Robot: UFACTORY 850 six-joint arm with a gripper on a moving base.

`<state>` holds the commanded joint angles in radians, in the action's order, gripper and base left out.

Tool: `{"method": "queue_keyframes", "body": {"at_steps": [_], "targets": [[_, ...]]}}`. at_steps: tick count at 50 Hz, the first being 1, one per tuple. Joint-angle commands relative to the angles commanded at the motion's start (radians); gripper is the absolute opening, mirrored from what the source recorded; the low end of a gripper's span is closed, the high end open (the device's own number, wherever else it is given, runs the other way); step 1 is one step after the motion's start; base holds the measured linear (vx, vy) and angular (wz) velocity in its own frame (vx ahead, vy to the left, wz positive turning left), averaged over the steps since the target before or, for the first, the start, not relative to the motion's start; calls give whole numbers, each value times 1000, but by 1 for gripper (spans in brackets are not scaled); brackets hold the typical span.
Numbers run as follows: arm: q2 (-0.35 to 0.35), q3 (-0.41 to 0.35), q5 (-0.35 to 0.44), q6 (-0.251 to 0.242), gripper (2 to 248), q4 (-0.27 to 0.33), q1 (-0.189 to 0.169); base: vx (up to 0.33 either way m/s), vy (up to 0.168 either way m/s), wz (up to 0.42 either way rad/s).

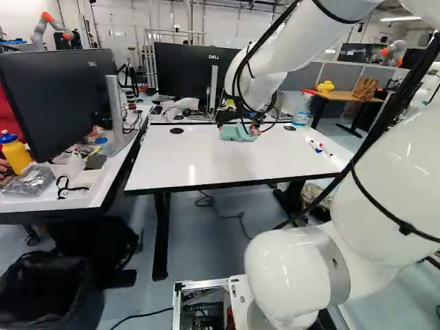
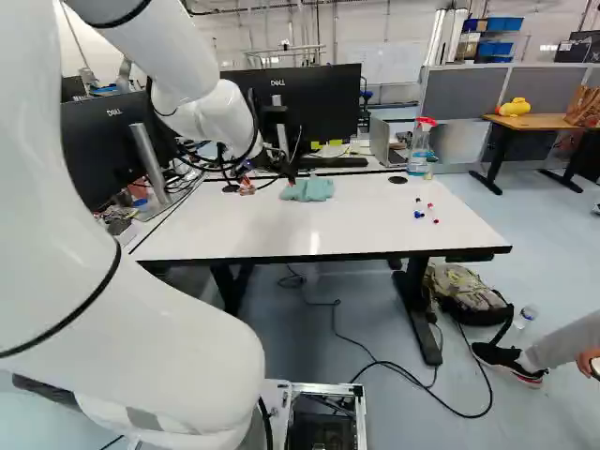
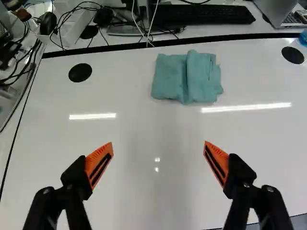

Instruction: Clean the table with the green towel

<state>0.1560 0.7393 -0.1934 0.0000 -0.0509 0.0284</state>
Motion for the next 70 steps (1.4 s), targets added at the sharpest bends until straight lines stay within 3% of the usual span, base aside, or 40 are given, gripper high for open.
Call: {"method": "queue_keyframes", "body": {"at_steps": [36,70], "targets": [[7,-21,29,0,247,1,4,0,0,0],[24,-114,181,0,247,9,-1,0,0,0]]}}
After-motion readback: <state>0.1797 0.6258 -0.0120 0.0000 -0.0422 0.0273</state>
